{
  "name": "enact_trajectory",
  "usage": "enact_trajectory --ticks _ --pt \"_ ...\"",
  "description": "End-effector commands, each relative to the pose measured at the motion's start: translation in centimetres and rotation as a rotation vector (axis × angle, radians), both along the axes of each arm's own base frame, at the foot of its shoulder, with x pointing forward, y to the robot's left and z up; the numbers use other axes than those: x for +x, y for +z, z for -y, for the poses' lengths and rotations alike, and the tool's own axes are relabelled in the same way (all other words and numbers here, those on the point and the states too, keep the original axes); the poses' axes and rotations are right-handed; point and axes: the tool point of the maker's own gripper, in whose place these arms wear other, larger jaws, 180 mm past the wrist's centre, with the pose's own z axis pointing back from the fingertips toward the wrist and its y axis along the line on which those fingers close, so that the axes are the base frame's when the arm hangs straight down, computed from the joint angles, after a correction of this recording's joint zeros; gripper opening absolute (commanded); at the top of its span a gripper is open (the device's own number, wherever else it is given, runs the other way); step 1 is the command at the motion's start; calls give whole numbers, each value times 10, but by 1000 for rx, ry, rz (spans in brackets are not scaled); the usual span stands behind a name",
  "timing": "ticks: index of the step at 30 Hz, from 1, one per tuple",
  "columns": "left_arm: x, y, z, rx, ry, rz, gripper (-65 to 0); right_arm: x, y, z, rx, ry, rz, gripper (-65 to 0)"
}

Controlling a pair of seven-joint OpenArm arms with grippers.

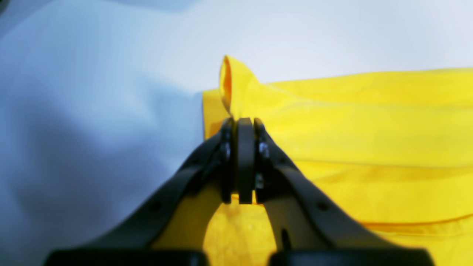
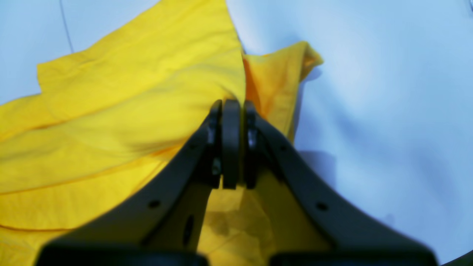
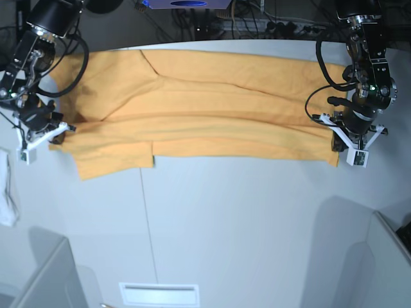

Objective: Fold the T-shirt properly
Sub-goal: 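Lift the hem and carry it with both grippers toward the collar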

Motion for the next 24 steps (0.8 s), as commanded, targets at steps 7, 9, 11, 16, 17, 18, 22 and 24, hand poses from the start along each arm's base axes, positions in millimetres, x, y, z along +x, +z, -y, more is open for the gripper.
enact_trajectory --ticks 7,9,11,16,17,18,22,24 --pt "-7 1 -4 25 -6 3 -650 -11 13 6 -50 8 30 -650" --pt "-11 -2 -5 26 -5 -9 -650 -17 14 4 -63 16 30 -650" --pt "-12 -3 -5 26 -5 -12 -650 -22 13 3 -68 20 21 -650" --pt "-16 -1 -2 30 -13 -11 -650 -25 12 5 -74 20 14 -650" --pt "-15 1 -1 32 -16 -6 -650 -27 12 6 -78 21 10 -650" --pt "-15 3 0 34 -20 1 -650 -27 12 6 -78 21 8 -650" --pt "-20 4 2 40 -29 -3 -650 -27 12 7 -81 21 8 -650" --pt "-21 4 2 40 -29 -5 -650 -28 13 9 -83 12 10 -650"
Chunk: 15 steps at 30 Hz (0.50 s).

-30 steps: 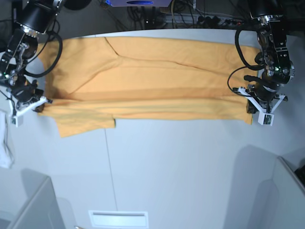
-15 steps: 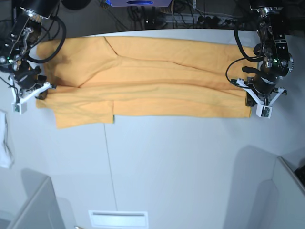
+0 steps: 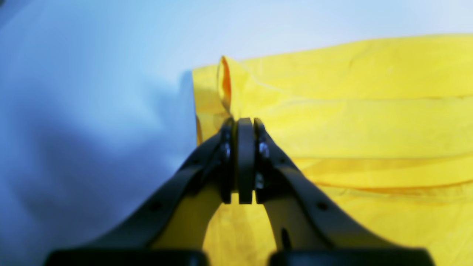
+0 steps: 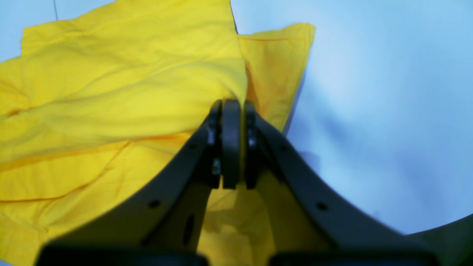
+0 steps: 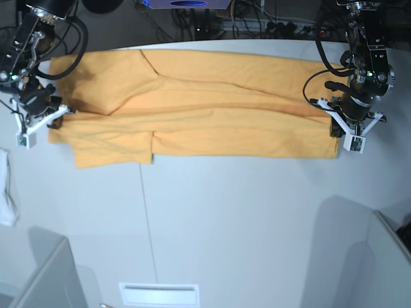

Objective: Fold the T-shirt properly
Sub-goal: 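Lift the hem and carry it with both grippers toward the collar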

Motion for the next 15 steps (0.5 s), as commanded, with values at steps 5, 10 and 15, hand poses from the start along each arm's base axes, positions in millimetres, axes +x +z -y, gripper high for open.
enact_trajectory --ticks 5,10,15 --pt "-6 14 -19 29 38 36 -650 2 18 24 -40 -49 56 -650" --pt "-16 7 -21 40 40 6 -650 -7 10 20 -37 -40 27 -650" --pt "-29 -1 -20 32 41 -27 -650 -15 8 21 -39 -45 12 -650"
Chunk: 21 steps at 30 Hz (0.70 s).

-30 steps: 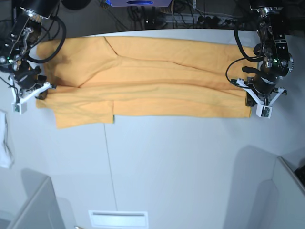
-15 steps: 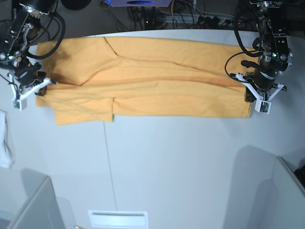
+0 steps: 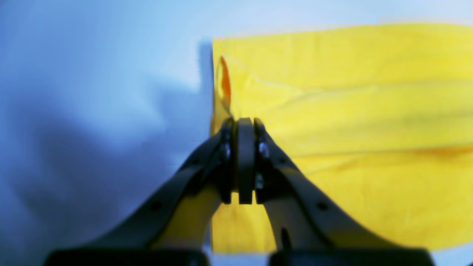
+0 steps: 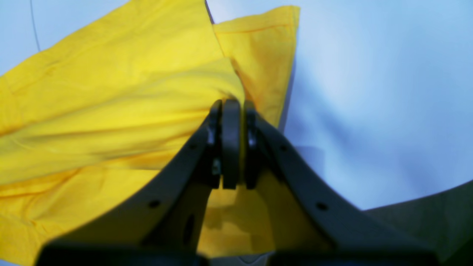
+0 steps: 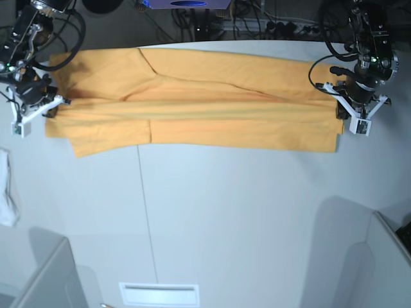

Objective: Fold the T-shirt properly
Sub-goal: 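Lift the hem and carry it with both grippers toward the collar, then lay the hem down near the collar edge with both grippers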

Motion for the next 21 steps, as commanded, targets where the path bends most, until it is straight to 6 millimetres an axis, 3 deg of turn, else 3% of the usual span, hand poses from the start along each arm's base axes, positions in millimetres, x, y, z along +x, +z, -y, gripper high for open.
enact_trajectory --ticks 1,7,17,21 --pt "7 12 -5 25 -4 45 -650 5 16 8 -39 8 47 -650" --pt "-1 7 -5 27 -5 26 -650 -12 12 6 -53 19 15 -650" --pt "-4 8 -4 33 -11 20 -650 -15 19 18 -86 38 27 -650" --pt "-9 7 -3 33 -14 12 -650 -27 9 15 -79 54 -24 -650"
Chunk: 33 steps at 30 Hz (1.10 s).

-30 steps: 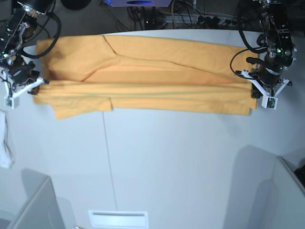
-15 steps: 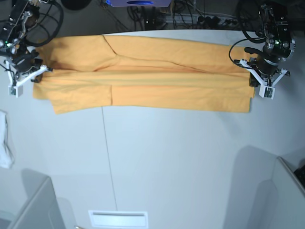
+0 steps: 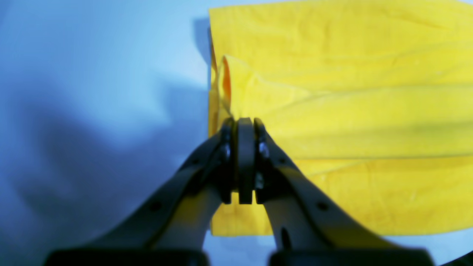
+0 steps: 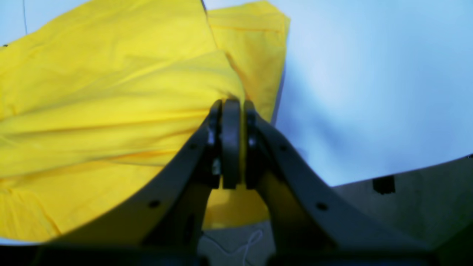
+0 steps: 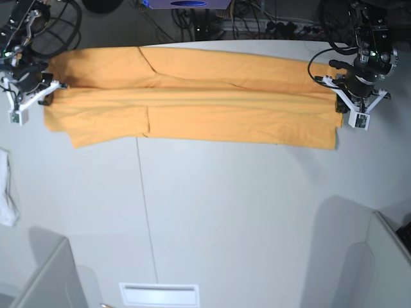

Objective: Fold the T-shirt properly
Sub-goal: 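Lay the hem down near the collar edge with both grippers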

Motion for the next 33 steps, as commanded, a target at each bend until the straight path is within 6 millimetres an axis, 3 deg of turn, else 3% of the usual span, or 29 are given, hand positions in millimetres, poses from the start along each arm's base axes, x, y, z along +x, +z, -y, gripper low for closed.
enact_trajectory --ticks 1,8,12,21,28,33 --pt "3 9 -4 25 -5 27 -650 2 6 4 -24 6 14 -650" --pt "-6 3 -5 25 -4 0 -650 -12 -3 -4 2 5 -38 -650" --pt "-7 2 -5 24 -3 -5 -650 -11 3 -5 -10 14 -26 -650" --pt "-4 4 -6 26 0 2 -650 -22 14 18 -60 -6 -42 -650" --pt "-5 3 -5 26 -1 -1 -650 -34 0 2 -9 -17 -85 -650" --pt "-5 2 -6 25 0 -2 -650 -38 -7 2 8 -31 -104 -650"
